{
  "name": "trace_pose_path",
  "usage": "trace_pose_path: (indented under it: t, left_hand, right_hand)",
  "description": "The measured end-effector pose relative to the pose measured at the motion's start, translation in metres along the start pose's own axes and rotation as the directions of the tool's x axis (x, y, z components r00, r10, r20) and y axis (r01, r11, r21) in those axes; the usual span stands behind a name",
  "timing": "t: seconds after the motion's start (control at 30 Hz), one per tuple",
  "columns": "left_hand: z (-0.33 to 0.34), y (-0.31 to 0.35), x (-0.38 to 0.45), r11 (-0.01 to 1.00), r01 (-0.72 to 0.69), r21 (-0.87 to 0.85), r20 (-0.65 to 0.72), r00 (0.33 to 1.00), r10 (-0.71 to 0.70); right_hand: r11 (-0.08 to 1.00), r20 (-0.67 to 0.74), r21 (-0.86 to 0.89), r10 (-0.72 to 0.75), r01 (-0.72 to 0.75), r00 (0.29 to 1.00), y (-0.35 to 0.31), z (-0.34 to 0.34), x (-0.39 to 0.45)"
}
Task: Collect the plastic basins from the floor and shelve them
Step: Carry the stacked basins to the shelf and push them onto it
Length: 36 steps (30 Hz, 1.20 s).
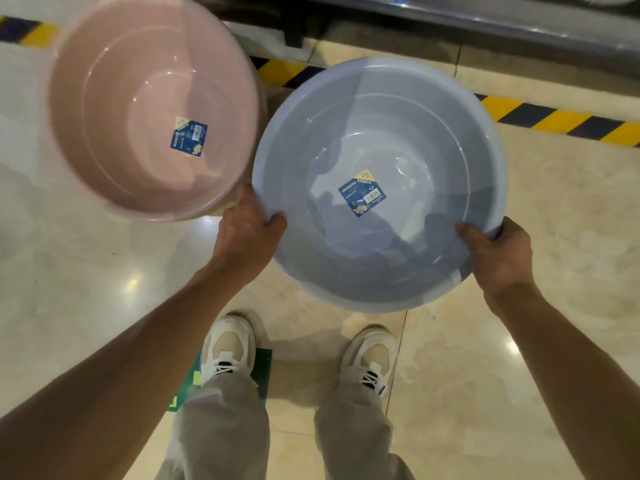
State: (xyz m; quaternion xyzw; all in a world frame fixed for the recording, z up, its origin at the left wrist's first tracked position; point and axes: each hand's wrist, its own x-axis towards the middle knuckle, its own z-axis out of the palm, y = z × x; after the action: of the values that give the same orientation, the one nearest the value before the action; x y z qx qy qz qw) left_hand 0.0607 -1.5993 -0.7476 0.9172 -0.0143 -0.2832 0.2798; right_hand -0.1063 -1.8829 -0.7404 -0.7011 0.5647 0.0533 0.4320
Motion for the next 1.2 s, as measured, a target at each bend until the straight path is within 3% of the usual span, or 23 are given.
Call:
trace_pose_path:
  t: [0.33, 0.73, 0.9, 1.2]
  left_hand:
    - [-0.125, 0.02, -0.025, 0.998, -0.03, -0.053, -0.118, 0.993, 0.024]
    - [-0.31, -0.045, -0.045, 0.993, 0.117, -0.013, -0.203, 0.972, -0.117]
    - [-0.317, -0.07, -0.019, 0.984, 0.178, -0.02, -0.192, 0.965, -0.178]
    - [-0.251, -0.126, 0.046, 0.941, 0.338, -0.024, -0.151, 0.929, -0.338]
  right_hand:
    - [0.981, -0.025, -0.024, -0.194, 0.193, 0.981, -0.123, -0.012, -0.065]
    - [0.93, 0.109, -0.077, -0.351, 0.36, 0.93, -0.281, 0.077, -0.156]
    - [0.906, 0.151, -0.132, -0.383, 0.403, 0.911, -0.298, 0.117, -0.139]
    - [0.834, 0.237, -0.28, -0.42, 0.476, 0.876, -0.293, 0.189, -0.07]
